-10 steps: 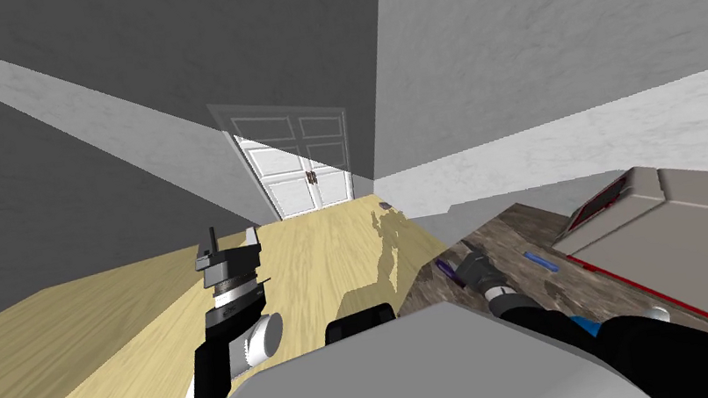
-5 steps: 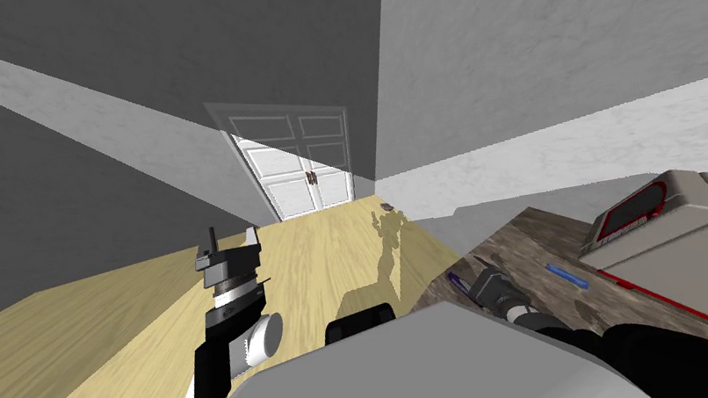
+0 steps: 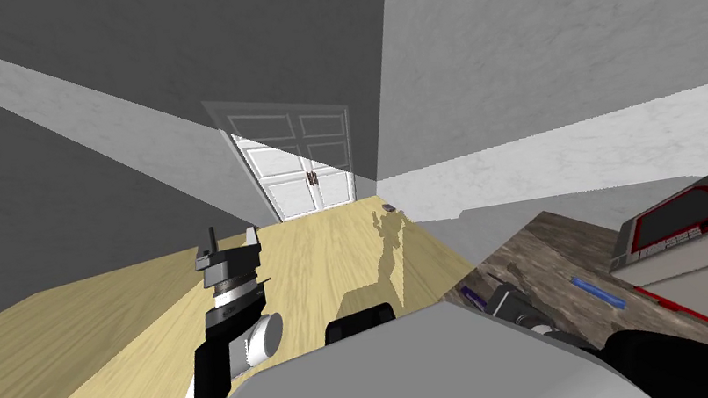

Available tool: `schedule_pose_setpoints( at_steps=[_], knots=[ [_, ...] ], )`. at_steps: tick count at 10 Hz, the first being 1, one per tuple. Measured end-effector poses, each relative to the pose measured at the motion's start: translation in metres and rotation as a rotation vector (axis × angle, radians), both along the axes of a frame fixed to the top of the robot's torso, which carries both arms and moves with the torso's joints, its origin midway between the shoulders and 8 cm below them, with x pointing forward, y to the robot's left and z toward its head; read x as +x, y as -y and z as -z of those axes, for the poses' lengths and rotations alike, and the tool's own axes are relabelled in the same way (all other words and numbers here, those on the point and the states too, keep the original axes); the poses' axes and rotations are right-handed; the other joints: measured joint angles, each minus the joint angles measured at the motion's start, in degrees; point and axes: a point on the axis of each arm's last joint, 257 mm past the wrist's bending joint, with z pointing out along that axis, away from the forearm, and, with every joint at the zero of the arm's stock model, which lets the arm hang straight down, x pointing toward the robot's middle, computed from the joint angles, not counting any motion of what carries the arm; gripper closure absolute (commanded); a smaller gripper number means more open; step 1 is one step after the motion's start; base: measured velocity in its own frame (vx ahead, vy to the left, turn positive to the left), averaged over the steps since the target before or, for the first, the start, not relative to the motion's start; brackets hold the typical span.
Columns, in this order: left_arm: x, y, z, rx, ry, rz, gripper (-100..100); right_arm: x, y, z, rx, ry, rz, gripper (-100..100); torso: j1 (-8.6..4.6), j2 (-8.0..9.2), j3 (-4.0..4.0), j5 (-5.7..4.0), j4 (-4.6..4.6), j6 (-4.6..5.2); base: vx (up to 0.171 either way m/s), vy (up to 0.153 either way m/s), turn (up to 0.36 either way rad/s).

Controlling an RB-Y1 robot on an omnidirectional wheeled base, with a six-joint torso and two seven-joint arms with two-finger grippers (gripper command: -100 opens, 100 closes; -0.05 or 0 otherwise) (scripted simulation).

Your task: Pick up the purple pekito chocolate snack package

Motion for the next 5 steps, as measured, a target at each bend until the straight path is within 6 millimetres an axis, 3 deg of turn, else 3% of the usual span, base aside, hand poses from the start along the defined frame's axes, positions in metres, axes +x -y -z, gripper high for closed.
schedule_pose_setpoints(
  at_steps=[1,3,5],
  knots=[
    [0.0,0.0,0.0,0.0,0.0,0.0,0,-0.014,-0.001,0.004,0.034,-0.028,0.024,-100,-0.03,0.01,0.01,0.0,0.0,0.0,0.076,-0.011,0.017],
    [0.0,0.0,0.0,0.0,0.0,0.0,0,-0.021,0.0,0.009,0.066,-0.054,0.043,-100,-0.07,0.19,0.11,-0.02,0.05,0.0,0.041,-0.008,0.019],
    [0.0,0.0,0.0,0.0,0.0,0.0,0,-0.045,0.0,0.018,0.138,-0.118,0.095,-100,-0.11,0.02,0.02,-0.02,0.01,-0.01,0.109,-0.022,0.051]
  ],
)
